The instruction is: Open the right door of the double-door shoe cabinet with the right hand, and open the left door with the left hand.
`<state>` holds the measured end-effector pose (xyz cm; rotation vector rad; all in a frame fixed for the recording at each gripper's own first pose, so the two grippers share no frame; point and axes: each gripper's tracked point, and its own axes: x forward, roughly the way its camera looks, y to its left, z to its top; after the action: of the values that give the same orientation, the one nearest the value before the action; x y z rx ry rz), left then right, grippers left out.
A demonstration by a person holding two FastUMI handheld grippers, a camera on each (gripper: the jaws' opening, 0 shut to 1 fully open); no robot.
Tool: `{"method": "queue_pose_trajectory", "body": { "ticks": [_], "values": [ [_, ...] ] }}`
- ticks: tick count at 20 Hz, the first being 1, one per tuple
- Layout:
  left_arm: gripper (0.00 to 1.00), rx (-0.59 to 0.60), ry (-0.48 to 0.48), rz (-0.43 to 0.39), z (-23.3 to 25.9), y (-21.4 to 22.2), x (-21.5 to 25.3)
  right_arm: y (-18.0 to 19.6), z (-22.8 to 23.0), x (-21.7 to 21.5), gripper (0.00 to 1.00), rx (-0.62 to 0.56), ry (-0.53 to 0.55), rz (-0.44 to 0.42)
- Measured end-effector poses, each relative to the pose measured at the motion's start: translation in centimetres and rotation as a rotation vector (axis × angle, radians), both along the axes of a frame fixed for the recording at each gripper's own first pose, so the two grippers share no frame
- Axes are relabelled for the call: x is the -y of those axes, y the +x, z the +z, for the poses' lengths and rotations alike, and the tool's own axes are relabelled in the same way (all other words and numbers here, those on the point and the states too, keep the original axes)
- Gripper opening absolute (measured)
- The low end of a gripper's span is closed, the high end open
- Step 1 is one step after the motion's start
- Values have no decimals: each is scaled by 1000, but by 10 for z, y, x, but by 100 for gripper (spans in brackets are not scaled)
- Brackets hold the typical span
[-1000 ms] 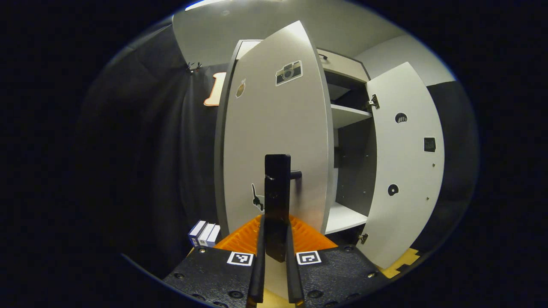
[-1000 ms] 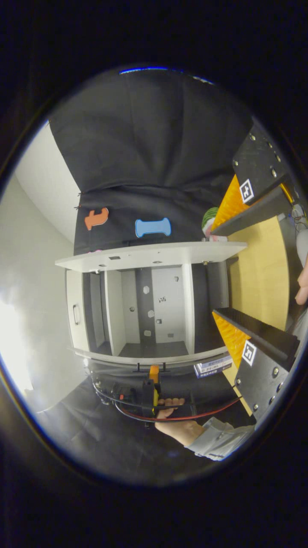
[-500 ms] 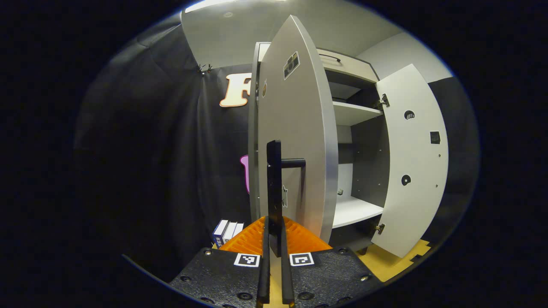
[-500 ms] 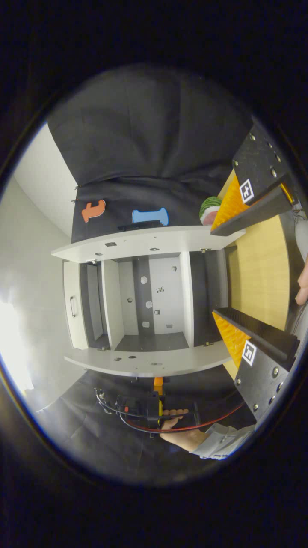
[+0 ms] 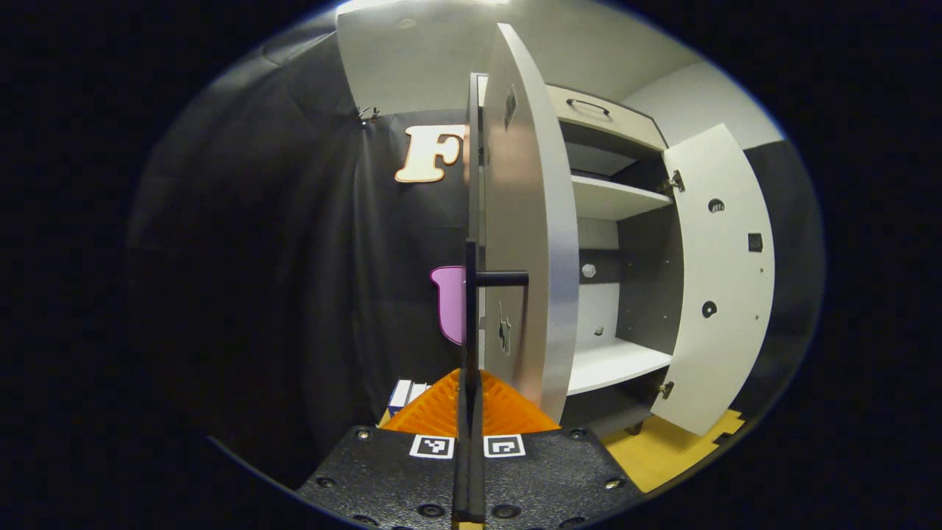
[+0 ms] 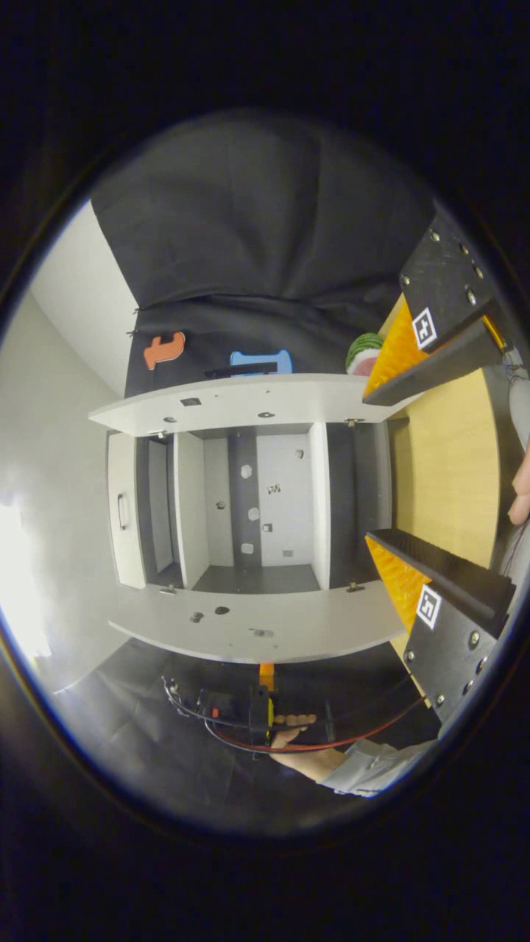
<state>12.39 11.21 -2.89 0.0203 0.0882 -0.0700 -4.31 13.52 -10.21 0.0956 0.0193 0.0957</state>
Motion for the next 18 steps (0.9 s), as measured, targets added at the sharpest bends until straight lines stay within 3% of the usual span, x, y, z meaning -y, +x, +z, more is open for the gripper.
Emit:
{"method": "queue_pose_trajectory", "body": {
  "ticks": [9,14,18],
  "values": [
    [0,-3,-11,2,1,-1,1,2,1,10,97,0,16,-11],
    [9,41,-35,21,14,-29,1,5,-2,8,97,-3,24,1],
    [78,49,-23,75,20,-64,-1,1,3,3,98,3,43,27]
  ]
}}
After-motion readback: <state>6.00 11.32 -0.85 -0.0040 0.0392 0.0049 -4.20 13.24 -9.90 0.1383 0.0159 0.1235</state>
